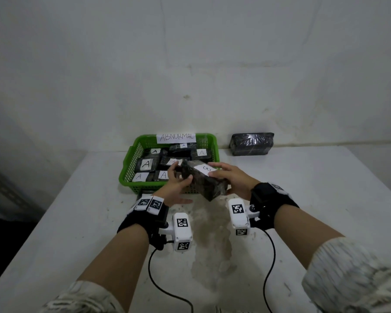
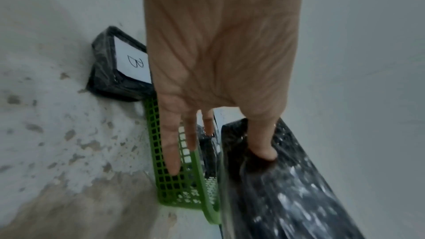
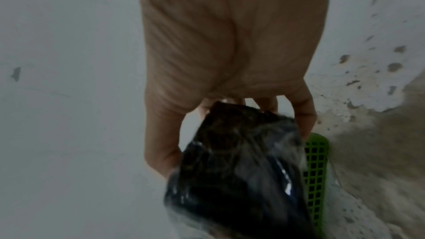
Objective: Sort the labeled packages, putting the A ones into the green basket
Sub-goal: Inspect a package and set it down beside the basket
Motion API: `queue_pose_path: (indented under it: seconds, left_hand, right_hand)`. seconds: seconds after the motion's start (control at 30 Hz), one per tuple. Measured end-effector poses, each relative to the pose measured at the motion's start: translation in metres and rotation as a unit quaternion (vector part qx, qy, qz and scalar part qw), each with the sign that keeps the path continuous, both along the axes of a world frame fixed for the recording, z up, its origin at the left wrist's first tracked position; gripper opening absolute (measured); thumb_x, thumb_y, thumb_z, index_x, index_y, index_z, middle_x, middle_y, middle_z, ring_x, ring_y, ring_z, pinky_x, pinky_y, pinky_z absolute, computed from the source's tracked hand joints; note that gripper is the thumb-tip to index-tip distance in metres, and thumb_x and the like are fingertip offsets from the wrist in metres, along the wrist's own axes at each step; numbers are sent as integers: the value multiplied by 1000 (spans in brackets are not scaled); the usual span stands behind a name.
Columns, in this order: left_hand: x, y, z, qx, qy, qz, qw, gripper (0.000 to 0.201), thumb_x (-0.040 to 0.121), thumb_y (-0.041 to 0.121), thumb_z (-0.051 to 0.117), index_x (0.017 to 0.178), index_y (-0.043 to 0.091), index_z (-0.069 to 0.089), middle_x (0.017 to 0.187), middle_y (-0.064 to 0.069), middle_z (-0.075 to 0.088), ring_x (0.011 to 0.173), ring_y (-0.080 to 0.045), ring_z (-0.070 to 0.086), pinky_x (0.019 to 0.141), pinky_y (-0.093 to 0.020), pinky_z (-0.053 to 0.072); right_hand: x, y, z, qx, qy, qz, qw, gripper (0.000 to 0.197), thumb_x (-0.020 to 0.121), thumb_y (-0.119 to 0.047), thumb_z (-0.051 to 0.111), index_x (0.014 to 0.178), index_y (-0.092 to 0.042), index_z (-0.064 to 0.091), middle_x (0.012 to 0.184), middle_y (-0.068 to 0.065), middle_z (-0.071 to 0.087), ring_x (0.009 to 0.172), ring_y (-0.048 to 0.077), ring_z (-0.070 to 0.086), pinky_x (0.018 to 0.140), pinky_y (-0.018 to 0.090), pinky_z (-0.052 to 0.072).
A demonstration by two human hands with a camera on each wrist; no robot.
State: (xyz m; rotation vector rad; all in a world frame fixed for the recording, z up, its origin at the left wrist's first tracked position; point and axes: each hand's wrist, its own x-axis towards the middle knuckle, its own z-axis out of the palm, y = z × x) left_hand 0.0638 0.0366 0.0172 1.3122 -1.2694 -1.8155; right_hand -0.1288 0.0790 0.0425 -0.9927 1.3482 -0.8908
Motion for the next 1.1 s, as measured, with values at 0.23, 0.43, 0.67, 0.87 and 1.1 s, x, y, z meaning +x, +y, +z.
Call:
queue_pose_path:
  seconds: [0.23,0.43,0.67,0.87,1.1]
  left_hand:
    - [31,6,0,35,-71,-172,982,71,84,-1,62,138,35,34,123,0,53,107,-22,58,85,-38,53]
    - [48,10,-12,74,-143,-91,983,66,78,11,73,135,15,39,125,-14,56,84,-24,65,72,-33,59]
    - [62,19,-36,81,-220,-107,966,70,79,29,73,130,16,27,119,-18,57,77,-21,67,70,-35,59]
    - [67,12,-44,114,-206,-44,971,45,94,13,53,133,6,32,94,-14,49,81,-32,56,59,-43,55]
    - [68,1,-52,72,-322,-84,940,40,90,21,62,122,13,40,93,-13,65,83,-30,68,51,-27,51]
  right_hand:
    - [10,-1,-10,58,-28,-8,998,26,85,-9,66,110,-11,61,103,9,63,92,22,61,94,41,49]
    - [45,-23,-50,85,106,-111,985,62,97,-51,41,120,4,56,121,22,59,111,36,57,97,45,47]
    - [79,-33,-97,171,30,-41,984,95,61,-77,62,110,4,61,105,18,69,98,35,65,94,54,50]
    - [93,-27,-73,175,67,-16,982,17,85,-10,69,81,4,60,87,25,65,78,36,64,79,48,53]
    - [98,-47,-93,175,134,30,975,26,81,1,68,103,11,61,113,21,66,105,39,62,92,50,50]
